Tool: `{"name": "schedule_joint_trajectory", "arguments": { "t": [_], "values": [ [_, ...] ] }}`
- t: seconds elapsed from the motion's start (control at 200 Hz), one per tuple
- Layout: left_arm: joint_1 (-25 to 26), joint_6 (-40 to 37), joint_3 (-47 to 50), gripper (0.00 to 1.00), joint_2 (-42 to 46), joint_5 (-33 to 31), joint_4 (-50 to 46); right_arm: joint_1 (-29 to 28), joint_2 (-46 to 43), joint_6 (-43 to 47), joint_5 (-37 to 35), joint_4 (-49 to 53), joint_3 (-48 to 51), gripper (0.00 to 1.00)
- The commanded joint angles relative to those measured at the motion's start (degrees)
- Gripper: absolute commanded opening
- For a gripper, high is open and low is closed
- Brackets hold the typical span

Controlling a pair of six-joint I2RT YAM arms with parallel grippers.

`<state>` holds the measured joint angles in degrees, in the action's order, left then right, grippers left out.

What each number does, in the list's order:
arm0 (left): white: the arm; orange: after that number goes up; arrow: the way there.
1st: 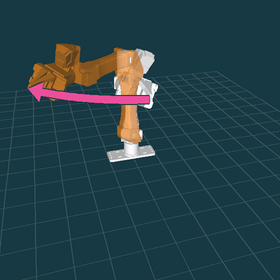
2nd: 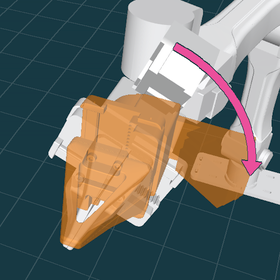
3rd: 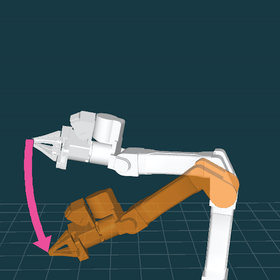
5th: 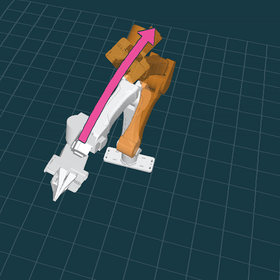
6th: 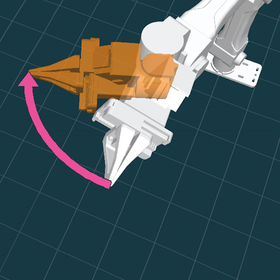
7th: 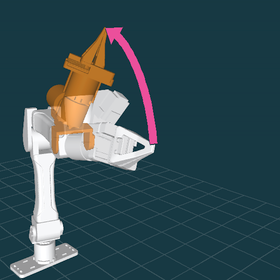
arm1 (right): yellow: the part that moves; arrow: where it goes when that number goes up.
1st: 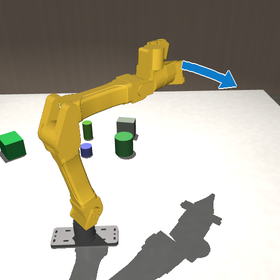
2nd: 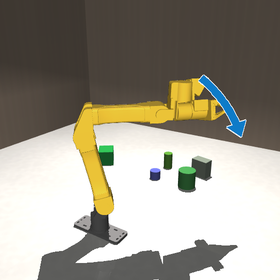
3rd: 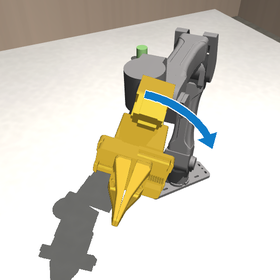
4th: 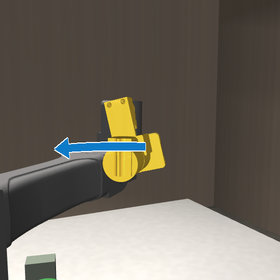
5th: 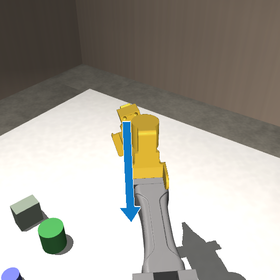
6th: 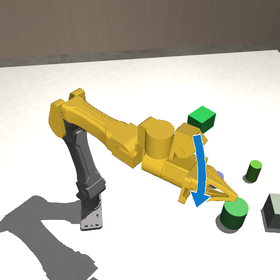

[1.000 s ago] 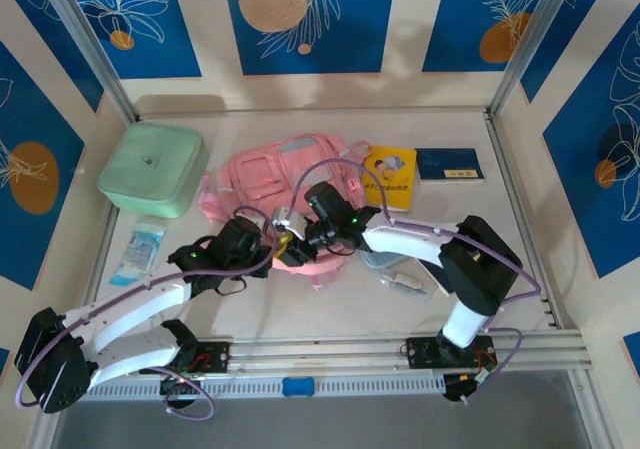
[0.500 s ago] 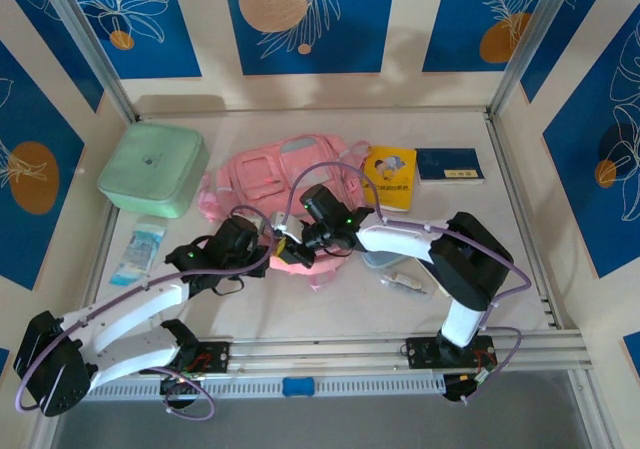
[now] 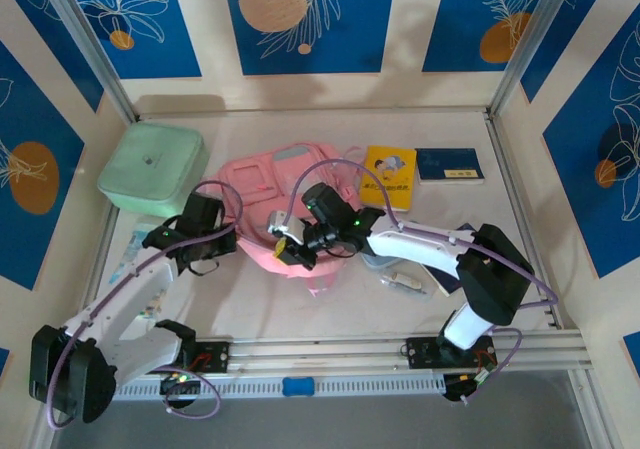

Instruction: Pack the student bag

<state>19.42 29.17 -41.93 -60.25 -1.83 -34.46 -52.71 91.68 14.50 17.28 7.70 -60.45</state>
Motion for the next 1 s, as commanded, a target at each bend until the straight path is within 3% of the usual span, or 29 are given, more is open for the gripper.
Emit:
{"name": "schedule_joint_trajectory", "arguments": {
  "t": [0.0, 0.33, 0.57, 0.625, 0.7, 0.81, 0.995],
  "values": [
    [-6.36, -1.66, -3.08, 0.00, -3.01, 0.60, 3.78, -2.48, -1.65, -1.18, -0.60, 4.19, -1.34, 0.00],
    [-11.56, -3.78, -6.58, 0.00, -12.44, 3.25, 7.21, -8.24, 4.16, -7.91, -10.05, -1.91, -3.54, 0.00],
    [-11.69, -4.04, -6.67, 0.02, -11.35, 4.67, 5.24, -9.94, 6.78, -13.47, -16.99, -2.09, -4.85, 0.00],
    [-11.71, -4.16, -6.29, 0.14, -10.58, 5.38, 4.84, -9.96, 6.09, -14.41, -17.66, -2.38, -4.43, 0.16],
    [-11.73, -3.99, -5.71, 0.29, -9.27, 6.57, 4.23, -9.97, 4.78, -15.39, -18.72, -2.15, -3.99, 0.30],
    [-11.71, -3.80, -6.15, 0.42, -6.35, 5.81, 0.69, -10.34, 1.38, -17.72, -19.18, -1.82, -3.00, 0.53],
    [-11.41, -3.30, -7.25, 0.57, 0.23, 7.25, -4.87, -8.16, -5.75, -25.34, -20.21, 0.86, 0.25, 0.64]
  ]
}}
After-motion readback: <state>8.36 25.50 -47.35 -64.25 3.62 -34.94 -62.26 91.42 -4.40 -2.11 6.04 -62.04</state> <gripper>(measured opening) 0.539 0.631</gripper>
